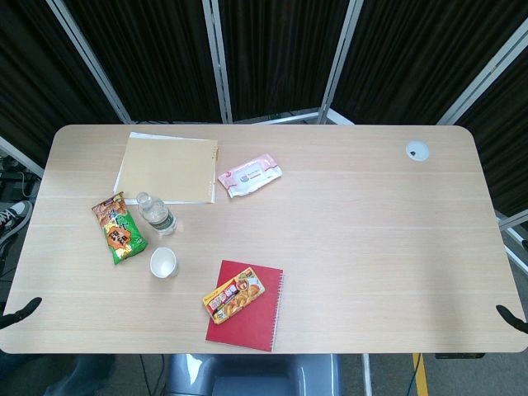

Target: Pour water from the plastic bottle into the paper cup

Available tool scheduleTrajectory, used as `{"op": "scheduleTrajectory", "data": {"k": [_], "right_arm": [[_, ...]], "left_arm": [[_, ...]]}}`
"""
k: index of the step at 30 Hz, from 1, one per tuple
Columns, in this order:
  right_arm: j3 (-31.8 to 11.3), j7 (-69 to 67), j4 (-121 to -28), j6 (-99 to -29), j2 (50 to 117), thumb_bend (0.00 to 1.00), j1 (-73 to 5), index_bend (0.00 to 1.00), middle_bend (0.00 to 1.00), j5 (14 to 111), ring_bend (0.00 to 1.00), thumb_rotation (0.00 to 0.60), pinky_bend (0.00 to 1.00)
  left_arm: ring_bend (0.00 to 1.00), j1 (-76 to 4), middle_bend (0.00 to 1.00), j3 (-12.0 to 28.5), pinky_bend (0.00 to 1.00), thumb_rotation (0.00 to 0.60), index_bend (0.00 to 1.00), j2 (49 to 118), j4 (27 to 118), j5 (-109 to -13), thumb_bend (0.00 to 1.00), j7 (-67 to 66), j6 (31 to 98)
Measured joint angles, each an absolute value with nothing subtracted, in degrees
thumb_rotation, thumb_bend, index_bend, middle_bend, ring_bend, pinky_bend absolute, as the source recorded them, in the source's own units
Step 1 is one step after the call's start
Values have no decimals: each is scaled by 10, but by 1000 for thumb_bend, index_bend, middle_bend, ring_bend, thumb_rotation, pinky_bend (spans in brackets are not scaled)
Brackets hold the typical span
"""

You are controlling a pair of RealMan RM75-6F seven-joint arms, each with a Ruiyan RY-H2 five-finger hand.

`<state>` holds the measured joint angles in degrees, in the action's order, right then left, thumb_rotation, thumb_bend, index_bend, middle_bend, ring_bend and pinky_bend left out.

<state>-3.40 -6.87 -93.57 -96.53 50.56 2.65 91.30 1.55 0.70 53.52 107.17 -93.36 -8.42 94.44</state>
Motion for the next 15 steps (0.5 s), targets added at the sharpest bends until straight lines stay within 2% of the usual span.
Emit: {"op": "scheduleTrajectory", "data": {"k": [10,15], "right_arm": [[-33,-75,-933,-964,506,0,26,0,0,915,0,600,0],[-35,-76,-936,-959,506,0,22,0,0,915,0,600,0]], "left_arm": [[0,10,0,9,0,600,0,537,1071,-929,0,-85,935],[0,-11,0,20,0,600,0,544,1054,-925,0,-41,912]]}}
